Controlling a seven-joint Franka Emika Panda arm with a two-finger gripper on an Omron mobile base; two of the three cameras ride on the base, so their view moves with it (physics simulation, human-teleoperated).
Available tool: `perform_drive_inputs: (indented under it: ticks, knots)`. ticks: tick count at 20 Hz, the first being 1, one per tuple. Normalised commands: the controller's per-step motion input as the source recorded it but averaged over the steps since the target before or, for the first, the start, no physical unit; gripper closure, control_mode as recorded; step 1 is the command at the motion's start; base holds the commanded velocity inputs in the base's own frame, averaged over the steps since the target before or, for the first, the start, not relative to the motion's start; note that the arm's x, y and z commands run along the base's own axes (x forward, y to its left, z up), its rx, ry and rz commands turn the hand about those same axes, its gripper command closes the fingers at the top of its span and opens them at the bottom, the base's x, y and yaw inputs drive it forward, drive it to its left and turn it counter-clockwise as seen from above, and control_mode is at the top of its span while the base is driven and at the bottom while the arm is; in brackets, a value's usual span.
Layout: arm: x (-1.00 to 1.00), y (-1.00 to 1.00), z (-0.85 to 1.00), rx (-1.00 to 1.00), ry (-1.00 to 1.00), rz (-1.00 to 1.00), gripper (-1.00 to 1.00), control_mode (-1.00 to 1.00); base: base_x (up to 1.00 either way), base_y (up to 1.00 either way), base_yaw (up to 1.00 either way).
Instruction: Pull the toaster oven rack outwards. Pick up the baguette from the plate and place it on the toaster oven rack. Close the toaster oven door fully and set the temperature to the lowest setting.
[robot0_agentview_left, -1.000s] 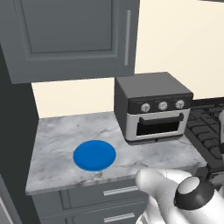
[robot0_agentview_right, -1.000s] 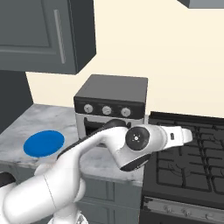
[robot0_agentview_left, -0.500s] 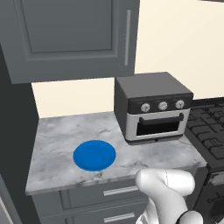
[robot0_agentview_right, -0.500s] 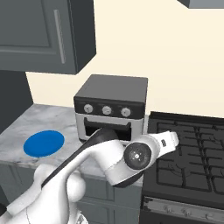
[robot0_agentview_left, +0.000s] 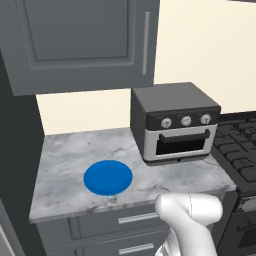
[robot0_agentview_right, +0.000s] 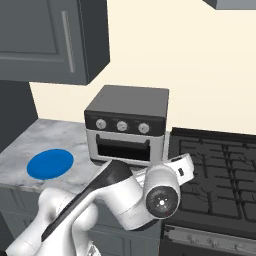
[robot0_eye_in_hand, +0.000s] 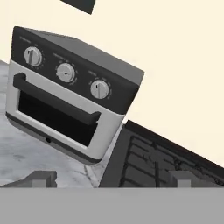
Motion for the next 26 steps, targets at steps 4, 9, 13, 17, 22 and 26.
perform_drive_inputs:
  ticks: [4, 9, 13, 17, 22, 26]
  knots:
    - [-0.15, 0.09, 0.0, 0.12, -0.13, 0.07, -1.0, -1.0, 0.0, 0.0, 0.0]
    - [-0.17, 0.28, 0.04, 0.06, -0.05, 0.06, -1.0, -1.0, 0.0, 0.0, 0.0]
    - [-0.18, 0.42, 0.07, 0.02, 0.0, 0.02, -1.0, -1.0, 0.0, 0.0, 0.0]
    - [-0.18, 0.37, 0.0, 0.08, 0.0, 0.0, -1.0, -1.0, 0.0, 0.0, 0.0]
    - [-0.17, 0.3, 0.03, 0.13, 0.0, 0.0, -1.0, -1.0, 0.0, 0.0, 0.0]
    - [-0.06, 0.27, 0.12, 0.14, 0.01, 0.0, -1.0, -1.0, 0.0, 0.0, 0.0]
